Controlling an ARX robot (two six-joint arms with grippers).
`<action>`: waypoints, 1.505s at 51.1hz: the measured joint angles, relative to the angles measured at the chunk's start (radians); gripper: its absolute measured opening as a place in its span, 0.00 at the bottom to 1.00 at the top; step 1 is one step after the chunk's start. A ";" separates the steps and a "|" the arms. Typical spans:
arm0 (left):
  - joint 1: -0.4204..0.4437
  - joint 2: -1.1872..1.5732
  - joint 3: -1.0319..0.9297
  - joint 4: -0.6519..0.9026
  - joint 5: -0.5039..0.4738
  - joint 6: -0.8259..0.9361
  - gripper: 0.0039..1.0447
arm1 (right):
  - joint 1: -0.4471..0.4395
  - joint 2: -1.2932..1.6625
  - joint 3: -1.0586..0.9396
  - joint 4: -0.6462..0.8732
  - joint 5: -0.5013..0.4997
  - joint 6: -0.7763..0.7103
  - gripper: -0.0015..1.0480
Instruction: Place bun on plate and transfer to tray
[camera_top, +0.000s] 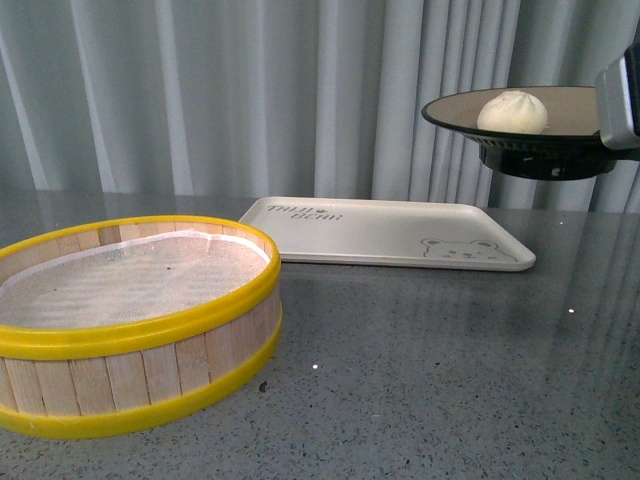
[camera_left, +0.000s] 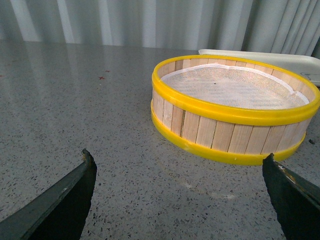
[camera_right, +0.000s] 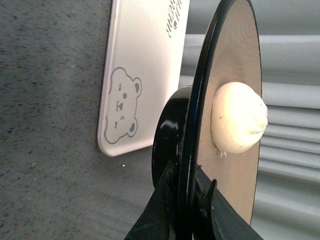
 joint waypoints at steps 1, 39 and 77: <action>0.000 0.000 0.000 0.000 0.000 0.000 0.94 | -0.001 0.017 0.013 0.007 -0.003 0.009 0.03; 0.000 0.000 0.000 0.000 0.000 0.000 0.94 | 0.087 0.661 0.587 0.008 0.010 0.092 0.03; 0.000 0.000 0.000 0.000 0.000 0.000 0.94 | 0.100 0.712 0.614 0.013 0.005 0.143 0.41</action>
